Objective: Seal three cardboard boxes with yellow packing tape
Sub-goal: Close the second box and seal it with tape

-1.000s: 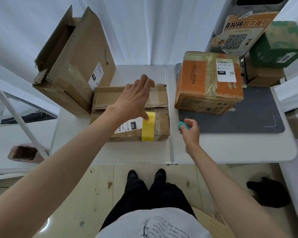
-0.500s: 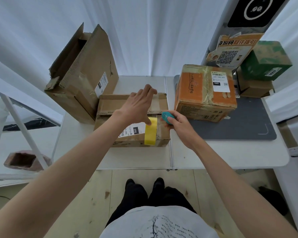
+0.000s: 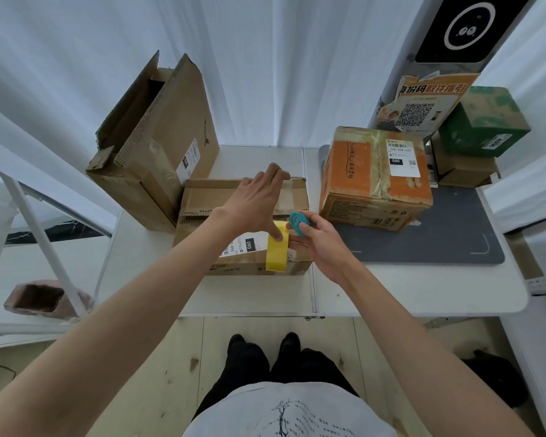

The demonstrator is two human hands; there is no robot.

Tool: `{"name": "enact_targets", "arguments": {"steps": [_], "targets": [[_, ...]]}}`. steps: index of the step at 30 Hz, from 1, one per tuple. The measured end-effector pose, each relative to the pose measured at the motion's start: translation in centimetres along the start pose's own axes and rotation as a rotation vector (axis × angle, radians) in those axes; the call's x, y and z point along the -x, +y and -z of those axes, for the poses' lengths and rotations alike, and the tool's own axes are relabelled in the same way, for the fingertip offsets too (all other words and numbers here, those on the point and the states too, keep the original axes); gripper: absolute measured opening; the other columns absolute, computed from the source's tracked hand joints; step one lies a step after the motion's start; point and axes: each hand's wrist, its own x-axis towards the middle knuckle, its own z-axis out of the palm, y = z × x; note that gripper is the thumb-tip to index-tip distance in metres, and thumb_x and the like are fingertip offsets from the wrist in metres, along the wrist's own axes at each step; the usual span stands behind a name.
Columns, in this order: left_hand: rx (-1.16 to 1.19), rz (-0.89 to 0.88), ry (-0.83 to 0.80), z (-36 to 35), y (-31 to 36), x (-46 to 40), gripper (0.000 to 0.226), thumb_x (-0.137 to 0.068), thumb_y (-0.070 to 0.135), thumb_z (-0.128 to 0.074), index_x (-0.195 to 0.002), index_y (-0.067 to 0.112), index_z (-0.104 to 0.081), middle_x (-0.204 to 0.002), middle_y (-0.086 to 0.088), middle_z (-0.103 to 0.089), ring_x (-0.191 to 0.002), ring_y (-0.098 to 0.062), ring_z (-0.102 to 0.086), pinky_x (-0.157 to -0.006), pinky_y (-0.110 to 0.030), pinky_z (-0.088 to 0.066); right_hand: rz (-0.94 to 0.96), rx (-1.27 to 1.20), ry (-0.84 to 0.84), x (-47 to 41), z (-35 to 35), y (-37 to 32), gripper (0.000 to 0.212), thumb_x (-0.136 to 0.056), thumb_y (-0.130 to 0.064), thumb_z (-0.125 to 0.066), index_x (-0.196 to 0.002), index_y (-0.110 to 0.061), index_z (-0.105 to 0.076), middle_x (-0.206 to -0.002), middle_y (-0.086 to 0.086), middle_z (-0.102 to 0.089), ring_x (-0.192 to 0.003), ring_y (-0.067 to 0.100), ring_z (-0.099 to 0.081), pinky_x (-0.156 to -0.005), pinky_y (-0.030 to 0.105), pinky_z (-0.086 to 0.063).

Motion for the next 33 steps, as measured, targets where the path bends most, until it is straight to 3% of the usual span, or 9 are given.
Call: {"name": "enact_targets", "arguments": {"steps": [4,8,13,19,24,33], "targets": [[-0.021,0.003,-0.012,-0.3,0.2,-0.1,0.133,-0.049,0.062,-0.092,-0.15,0.011,-0.023,-0.139,-0.007,-0.03,-0.123,-0.025,-0.045,-0.104,-0.042,-0.043,0.051,0.057,-0.001,-0.1,0.4,0.0,0.025,-0.107,-0.009,-0.046,-0.123,-0.022,-0.06,-0.124,0.008,-0.063,-0.109,0.023,-0.07,-0.097,0.04,-0.058],[-0.06,0.0,-0.016,-0.3,0.2,-0.3,0.137,-0.049,0.065,-0.091,-0.152,0.01,-0.021,-0.14,-0.007,-0.03,-0.124,-0.026,-0.045,-0.106,-0.043,-0.042,0.19,0.331,0.117,-0.8,1.2,0.0,0.026,-0.104,-0.009,-0.052,-0.128,-0.015,-0.061,-0.128,0.008,-0.061,-0.111,0.019,-0.069,-0.092,0.034,-0.06],[-0.075,0.005,-0.013,-0.3,0.1,-0.4,0.139,-0.047,0.068,-0.09,-0.152,0.011,-0.02,-0.14,-0.006,-0.029,-0.123,-0.025,-0.044,-0.105,-0.043,-0.041,0.425,0.621,0.19,-1.1,1.6,-0.3,0.013,-0.1,-0.005,-0.059,-0.112,-0.009,-0.063,-0.102,0.008,-0.066,-0.081,0.016,-0.07,-0.073,0.022,-0.059],[-0.078,0.001,-0.013,-0.4,0.1,-0.5,0.14,-0.046,0.069,-0.09,-0.152,0.011,-0.02,-0.141,-0.006,-0.028,-0.124,-0.026,-0.042,-0.106,-0.042,-0.04,0.611,0.956,0.093,-1.6,1.4,-0.1,0.015,-0.097,-0.003,-0.062,-0.111,-0.009,-0.061,-0.106,0.0,-0.06,-0.09,0.005,-0.057,-0.082,0.012,-0.046],[-0.065,-0.02,-0.013,-0.5,0.1,-0.3,0.14,-0.046,0.067,-0.091,-0.154,0.011,-0.02,-0.143,-0.006,-0.029,-0.125,-0.026,-0.042,-0.107,-0.041,-0.039,0.682,1.035,0.076,-1.7,1.0,0.3,0.016,-0.098,-0.011,-0.062,-0.113,-0.009,-0.055,-0.106,0.007,-0.064,-0.092,0.012,-0.062,-0.085,0.023,-0.053],[-0.079,-0.03,-0.021,-0.5,0.1,-0.3,0.139,-0.049,0.067,-0.09,-0.155,0.012,-0.018,-0.144,-0.006,-0.028,-0.126,-0.025,-0.04,-0.108,-0.04,-0.037,0.75,1.102,0.068,-2.2,0.4,0.3,0.021,-0.095,-0.009,-0.067,-0.114,-0.004,-0.059,-0.114,0.01,-0.064,-0.099,0.021,-0.066,-0.09,0.025,-0.053]]}}
